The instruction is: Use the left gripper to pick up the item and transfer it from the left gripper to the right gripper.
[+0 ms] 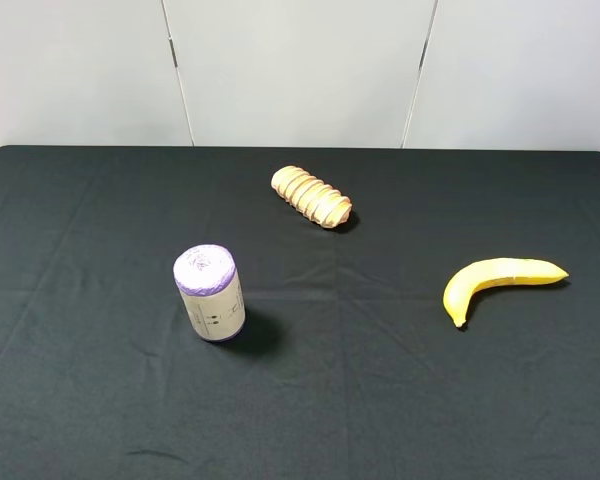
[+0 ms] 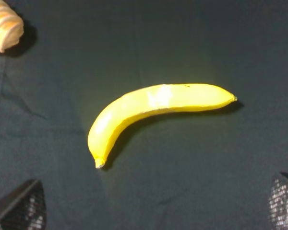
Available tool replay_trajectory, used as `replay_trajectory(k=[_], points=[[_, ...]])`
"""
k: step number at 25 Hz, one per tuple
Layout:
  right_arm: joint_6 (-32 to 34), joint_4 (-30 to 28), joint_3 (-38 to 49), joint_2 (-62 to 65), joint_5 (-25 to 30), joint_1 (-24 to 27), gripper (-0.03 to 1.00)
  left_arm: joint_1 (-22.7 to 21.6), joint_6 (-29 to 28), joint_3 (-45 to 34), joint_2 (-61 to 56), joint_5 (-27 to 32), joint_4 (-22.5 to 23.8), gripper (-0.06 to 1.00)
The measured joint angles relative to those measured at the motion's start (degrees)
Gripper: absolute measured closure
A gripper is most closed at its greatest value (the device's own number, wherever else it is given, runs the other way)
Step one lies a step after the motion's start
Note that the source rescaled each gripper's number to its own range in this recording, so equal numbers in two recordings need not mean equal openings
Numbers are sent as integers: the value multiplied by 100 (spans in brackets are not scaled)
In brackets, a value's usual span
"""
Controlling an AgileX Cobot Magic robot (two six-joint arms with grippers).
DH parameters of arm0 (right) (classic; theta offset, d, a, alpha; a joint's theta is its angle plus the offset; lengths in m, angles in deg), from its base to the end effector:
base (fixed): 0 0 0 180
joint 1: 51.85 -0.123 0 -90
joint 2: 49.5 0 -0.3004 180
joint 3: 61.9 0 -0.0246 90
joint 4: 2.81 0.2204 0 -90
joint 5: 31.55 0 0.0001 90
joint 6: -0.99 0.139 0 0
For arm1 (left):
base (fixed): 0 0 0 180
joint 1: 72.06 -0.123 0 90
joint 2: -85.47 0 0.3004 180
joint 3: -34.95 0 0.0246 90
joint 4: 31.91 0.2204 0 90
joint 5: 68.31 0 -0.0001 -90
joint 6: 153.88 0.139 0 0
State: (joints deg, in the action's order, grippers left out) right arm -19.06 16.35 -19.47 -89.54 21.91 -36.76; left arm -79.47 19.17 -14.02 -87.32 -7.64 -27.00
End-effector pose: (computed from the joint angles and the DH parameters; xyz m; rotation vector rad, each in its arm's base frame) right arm 0.0878 0.0143 0.2757 0.0053 2.3132 0.1060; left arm -0.0062 0.0097 0.2413 -0.2587 2.0216 0.1075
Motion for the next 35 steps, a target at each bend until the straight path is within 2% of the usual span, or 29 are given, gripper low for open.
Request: replay_trajectory(k=[12, 16, 18, 21, 24, 35], points=[[0, -8, 535, 2241, 18, 0, -3, 0, 0, 0, 0, 0, 0, -3], [279, -289, 535, 2687, 233, 0, -3, 0, 0, 0, 0, 0, 0, -3], [622, -597, 551, 2786, 533, 0, -3, 0, 0, 0, 0, 0, 0, -3], [1077, -1266, 635, 2829, 516, 0, -3, 0, 0, 0, 0, 0, 0, -3], [1482, -1635, 650, 2829, 489, 0, -3, 0, 0, 0, 0, 0, 0, -3], [1648, -1750, 650, 2865, 473, -22, -3, 0, 0, 0, 0, 0, 0, -3]])
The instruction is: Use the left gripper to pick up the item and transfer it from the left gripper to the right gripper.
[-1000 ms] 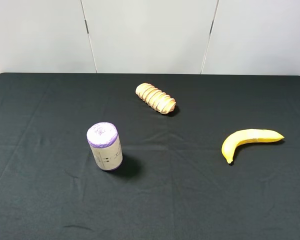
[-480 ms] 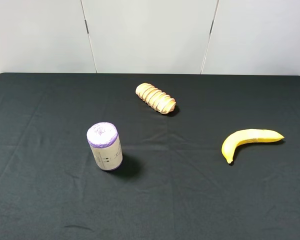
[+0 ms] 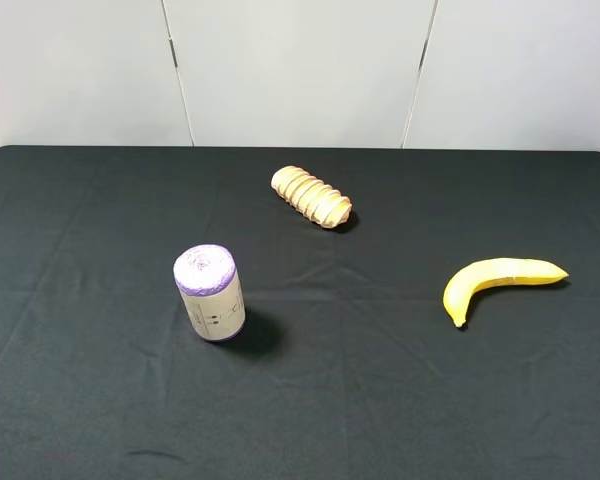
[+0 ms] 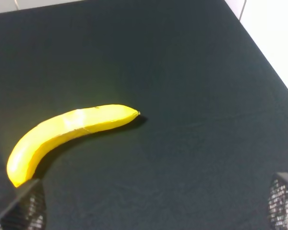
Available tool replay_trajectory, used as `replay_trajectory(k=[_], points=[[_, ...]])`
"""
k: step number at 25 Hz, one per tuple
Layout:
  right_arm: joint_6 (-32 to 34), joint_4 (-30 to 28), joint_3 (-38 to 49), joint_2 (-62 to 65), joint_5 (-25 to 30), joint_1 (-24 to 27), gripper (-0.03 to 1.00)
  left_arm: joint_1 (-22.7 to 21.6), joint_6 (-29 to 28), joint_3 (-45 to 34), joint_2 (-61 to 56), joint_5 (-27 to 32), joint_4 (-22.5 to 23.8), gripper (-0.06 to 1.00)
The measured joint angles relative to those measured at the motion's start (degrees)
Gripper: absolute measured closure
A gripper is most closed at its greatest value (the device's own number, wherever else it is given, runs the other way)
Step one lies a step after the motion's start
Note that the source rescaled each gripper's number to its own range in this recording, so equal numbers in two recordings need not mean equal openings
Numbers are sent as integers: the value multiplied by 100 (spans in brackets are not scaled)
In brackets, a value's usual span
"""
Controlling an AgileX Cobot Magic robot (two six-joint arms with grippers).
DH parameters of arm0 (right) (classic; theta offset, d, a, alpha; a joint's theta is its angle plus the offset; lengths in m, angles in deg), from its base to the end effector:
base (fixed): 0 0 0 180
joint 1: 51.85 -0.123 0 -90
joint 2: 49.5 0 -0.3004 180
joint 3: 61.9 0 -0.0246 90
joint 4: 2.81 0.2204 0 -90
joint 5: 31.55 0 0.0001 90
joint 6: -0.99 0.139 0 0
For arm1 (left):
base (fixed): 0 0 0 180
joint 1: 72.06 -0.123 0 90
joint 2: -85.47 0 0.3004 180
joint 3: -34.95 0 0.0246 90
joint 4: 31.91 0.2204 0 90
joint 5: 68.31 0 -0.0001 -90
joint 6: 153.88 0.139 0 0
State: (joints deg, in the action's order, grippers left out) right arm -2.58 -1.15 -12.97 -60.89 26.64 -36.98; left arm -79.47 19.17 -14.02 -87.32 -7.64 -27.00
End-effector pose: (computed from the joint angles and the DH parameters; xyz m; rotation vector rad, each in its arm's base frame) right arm 0.0075 0.0015 0.2464 0.2046 2.0619 -0.1630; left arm -0.0062 0.0097 0.2413 -0.2587 2.0216 0.1075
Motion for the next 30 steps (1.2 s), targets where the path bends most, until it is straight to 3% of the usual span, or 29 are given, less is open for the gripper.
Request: replay_trajectory(k=[10, 15, 20, 30], points=[[0, -2, 0, 433, 14, -980, -3, 0, 0, 0, 0, 0, 0, -3], [63, 42, 0, 433, 14, -1036, -3, 0, 0, 0, 0, 0, 0, -3], [357, 539, 0, 433, 1, -1042, -3, 0, 0, 0, 0, 0, 0, -3], [423, 581, 0, 433, -4, -1042, -3, 0, 0, 0, 0, 0, 0, -3]])
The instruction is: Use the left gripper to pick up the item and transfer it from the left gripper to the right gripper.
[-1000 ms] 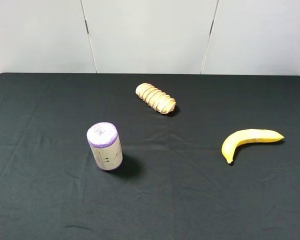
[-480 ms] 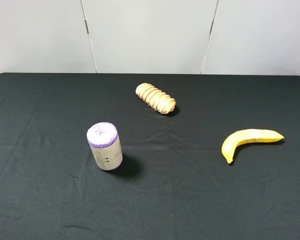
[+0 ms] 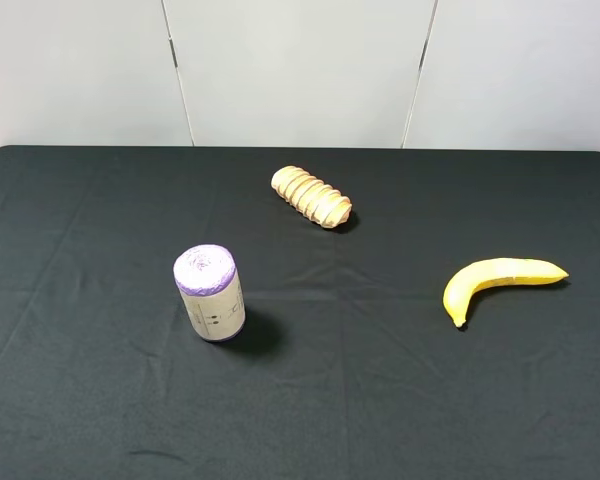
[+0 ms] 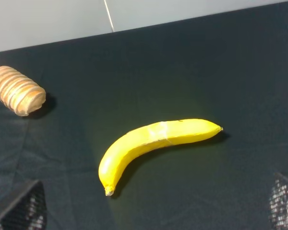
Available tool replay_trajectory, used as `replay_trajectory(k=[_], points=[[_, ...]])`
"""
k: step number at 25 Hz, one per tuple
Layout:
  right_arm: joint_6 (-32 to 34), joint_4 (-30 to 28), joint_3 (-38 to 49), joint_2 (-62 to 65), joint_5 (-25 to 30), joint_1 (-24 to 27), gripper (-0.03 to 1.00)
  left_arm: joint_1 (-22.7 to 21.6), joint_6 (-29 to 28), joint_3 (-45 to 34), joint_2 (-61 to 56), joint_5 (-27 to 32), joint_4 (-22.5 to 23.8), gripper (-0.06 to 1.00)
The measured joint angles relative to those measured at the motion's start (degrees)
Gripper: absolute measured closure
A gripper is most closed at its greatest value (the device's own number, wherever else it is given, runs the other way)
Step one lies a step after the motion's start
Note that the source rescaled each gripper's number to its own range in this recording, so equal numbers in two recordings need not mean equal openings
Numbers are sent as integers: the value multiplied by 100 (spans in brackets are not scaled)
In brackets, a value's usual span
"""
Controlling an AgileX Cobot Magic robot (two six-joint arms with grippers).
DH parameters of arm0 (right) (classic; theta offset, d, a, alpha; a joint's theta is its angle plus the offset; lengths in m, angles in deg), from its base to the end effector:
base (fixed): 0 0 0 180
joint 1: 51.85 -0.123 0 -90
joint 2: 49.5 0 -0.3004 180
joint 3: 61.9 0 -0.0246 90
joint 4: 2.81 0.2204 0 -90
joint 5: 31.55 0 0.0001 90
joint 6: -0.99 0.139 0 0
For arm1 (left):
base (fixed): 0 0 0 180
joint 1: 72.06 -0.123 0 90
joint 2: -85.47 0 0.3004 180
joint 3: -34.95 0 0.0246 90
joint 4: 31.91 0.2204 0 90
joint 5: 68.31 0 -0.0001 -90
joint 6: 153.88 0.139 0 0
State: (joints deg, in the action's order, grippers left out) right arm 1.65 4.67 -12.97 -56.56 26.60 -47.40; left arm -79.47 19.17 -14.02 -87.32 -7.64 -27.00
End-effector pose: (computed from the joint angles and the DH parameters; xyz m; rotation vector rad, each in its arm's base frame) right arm -0.0017 0.0156 0.2475 0.0857 1.9854 0.1121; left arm -0.0062 0.0097 0.2413 -0.2587 2.0216 0.1075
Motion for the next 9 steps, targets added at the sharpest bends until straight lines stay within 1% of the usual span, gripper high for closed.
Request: replay_trajectory(k=[9], points=[[5, 0, 0, 0, -6, 0, -3, 0, 0, 0, 0, 0, 0, -3]])
